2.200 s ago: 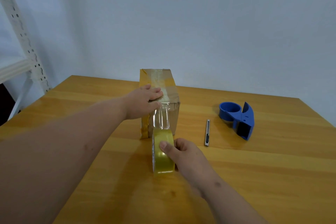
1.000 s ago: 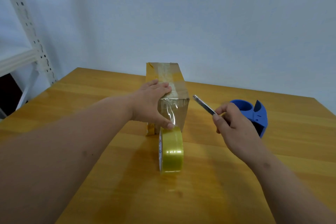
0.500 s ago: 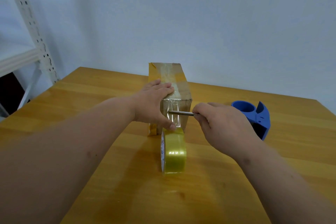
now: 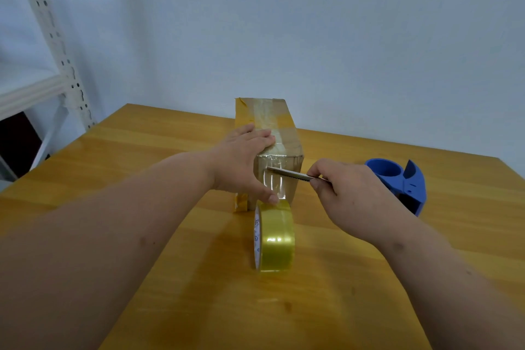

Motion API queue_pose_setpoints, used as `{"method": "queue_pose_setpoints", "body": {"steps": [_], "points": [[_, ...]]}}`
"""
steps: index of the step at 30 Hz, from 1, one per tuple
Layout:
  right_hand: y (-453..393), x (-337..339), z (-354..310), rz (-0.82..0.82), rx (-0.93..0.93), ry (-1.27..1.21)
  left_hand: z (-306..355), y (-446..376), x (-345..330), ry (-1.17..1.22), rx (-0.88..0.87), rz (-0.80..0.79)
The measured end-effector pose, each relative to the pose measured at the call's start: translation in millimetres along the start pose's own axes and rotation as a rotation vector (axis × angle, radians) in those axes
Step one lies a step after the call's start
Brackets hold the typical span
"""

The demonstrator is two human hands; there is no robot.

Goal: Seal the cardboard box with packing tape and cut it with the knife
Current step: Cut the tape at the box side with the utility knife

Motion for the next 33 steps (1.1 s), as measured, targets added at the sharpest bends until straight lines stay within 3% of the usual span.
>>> {"method": "queue_pose_setpoints", "body": {"steps": [6,14,22,33], "points": [[3.6,-3.1,16.8,-0.110,-0.126,-0.199,-1.0,-0.1,-0.9,0.005,0.001,-0.014],[10.1,-10.5,22.1,-0.235,-0.117,-0.170,-0.1,0.7,-0.9,0.001,-0.005,-0.015],[10.9,-9.7,21.5,-0.195,-0.094,-0.227,0.9,1.2,-0.2,0.000,0.001,-0.010],[6.3,1.0,18.3,-0.127,-0.064,-0.089,1.8,1.6,0.3,0.007,0.011,-0.010]]}}
Point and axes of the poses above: each hand's wrist, its own y-axis away from the middle knuckle, its own x-axis out of the back of the hand, z = x × y, the point moved 10 cm from there along -y, towards the middle knuckle, and after that the axes turned 3 degrees about x, right-handed, at the moved point
